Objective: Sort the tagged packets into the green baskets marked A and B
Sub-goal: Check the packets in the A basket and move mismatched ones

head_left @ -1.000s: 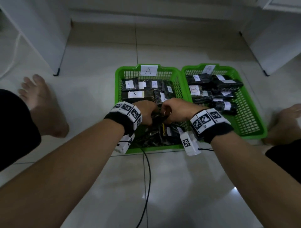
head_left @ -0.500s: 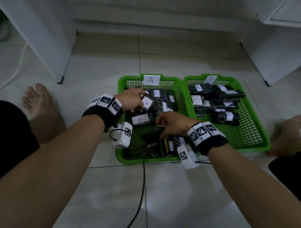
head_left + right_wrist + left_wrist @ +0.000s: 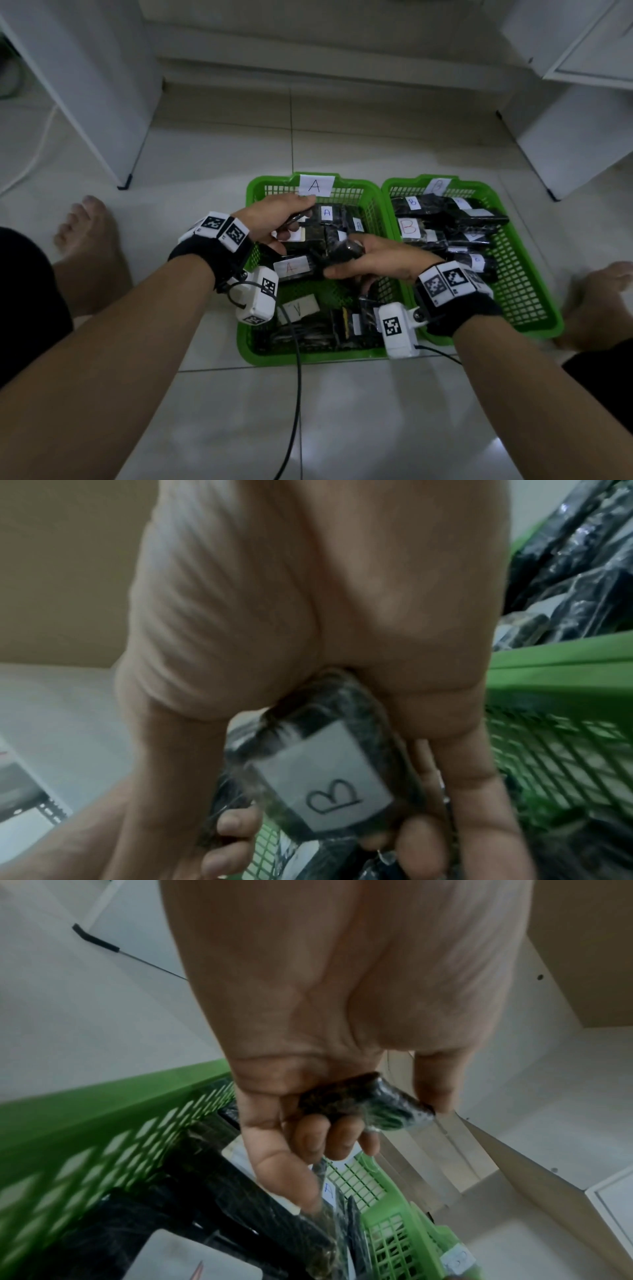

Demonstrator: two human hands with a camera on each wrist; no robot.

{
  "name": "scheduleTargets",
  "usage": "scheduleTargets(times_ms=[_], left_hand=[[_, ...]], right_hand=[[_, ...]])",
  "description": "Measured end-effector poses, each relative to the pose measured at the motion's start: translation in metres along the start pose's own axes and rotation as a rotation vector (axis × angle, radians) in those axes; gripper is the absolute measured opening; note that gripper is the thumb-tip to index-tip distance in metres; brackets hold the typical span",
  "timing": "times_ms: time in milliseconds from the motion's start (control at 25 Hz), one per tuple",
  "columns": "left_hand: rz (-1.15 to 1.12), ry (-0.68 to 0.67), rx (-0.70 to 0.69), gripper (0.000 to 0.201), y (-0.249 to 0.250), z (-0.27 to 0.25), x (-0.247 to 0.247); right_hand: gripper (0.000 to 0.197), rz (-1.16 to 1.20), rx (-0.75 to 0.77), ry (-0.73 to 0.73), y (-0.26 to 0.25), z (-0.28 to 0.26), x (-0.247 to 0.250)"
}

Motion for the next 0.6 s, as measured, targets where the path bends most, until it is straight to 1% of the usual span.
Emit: scheduleTargets(times_ms=[40, 80, 160, 240, 400, 480, 560, 600], left_hand=[[0.022, -0.03, 0.002, 0.035, 0.001, 0.0, -0.002], [0.046, -0.045, -0.009, 0.041, 0.002, 0.0, -0.003], [0.052, -0.037, -0.037, 0.048, 0.002, -0.002, -0.003], [-0.015, -0.036, -0.059, 0.049, 0.002, -0.003, -0.006], [-0.05, -0.041, -0.117, 0.047, 0.002, 0.002, -0.013], [-0.093, -0.006, -0.129, 0.045, -0.001, 0.004, -0.012], [-0.155, 0.051, -0.154, 0.046, -0.002, 0.004, -0.008], [-0.174, 0.072, -0.164, 0.046, -0.003, 0.004, -0.006]], right_hand=[[0.069, 0.034, -0.013, 0.001, 0.001, 0.002, 0.001], [0.069, 0.077, -0.02, 0.008, 0.0, 0.002, 0.002], [0.066, 0.11, -0.004, 0.098, -0.001, 0.001, 0.011], [0.063, 0.076, 0.07, 0.225, -0.004, -0.001, 0.02], [0.057, 0.2, 0.267, 0.327, -0.019, -0.002, 0.011], [0.057, 0.26, 0.346, 0.395, -0.025, -0.004, 0.01], [0.06, 0.275, 0.359, 0.434, -0.024, -0.003, 0.014], [0.062, 0.243, 0.351, 0.439, -0.023, -0.003, 0.016]])
Point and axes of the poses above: each hand's wrist, its own z-axis towards the middle knuckle, its own x-axis out of the back of the hand, y = z × x, the point moved 5 cm from there along z, towards the middle knuckle, and after that the axes turned 8 degrees about -x, right-handed, at the moved point
